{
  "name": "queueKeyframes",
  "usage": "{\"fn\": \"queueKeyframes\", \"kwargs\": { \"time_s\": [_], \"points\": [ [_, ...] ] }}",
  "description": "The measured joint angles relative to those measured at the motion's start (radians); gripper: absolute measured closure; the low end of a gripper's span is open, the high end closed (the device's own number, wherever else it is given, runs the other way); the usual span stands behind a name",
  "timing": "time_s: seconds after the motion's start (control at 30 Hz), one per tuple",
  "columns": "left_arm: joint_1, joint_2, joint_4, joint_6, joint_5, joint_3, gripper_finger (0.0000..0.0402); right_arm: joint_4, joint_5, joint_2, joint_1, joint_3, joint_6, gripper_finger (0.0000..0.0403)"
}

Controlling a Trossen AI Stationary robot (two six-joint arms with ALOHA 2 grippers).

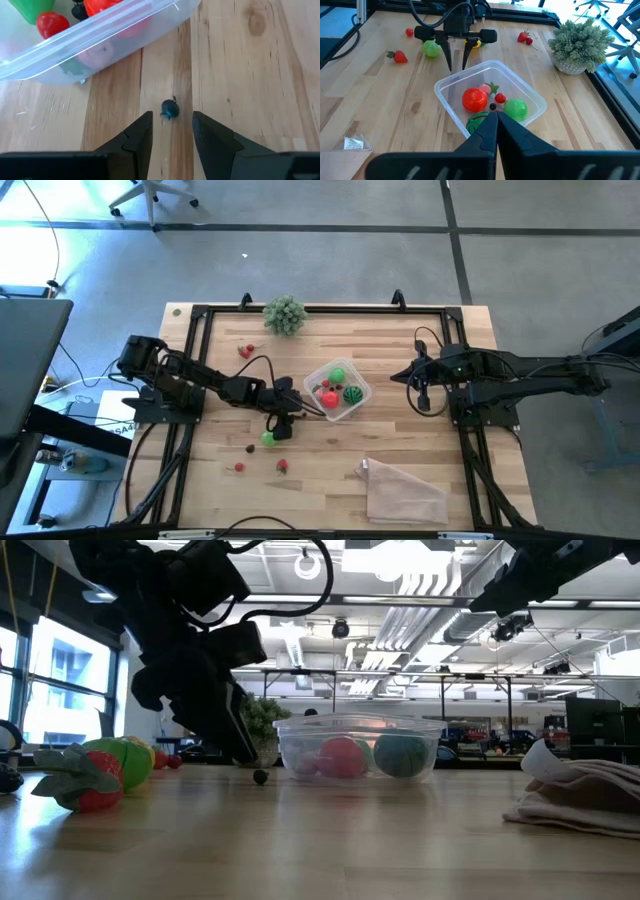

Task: Pick and placing Produce into tupperware
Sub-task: Put the blueberry into the transparent bin

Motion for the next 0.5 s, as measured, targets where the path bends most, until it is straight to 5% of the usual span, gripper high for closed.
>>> {"fn": "queueKeyframes", "kwargs": {
  "time_s": [0.5],
  "points": [
    [0.0, 0.059, 0.099, 0.003, 0.018, 0.005, 0.0191, 0.0, 0.0, 0.0, 0.0, 0.0, 0.0, 0.0402]
  ]
}}
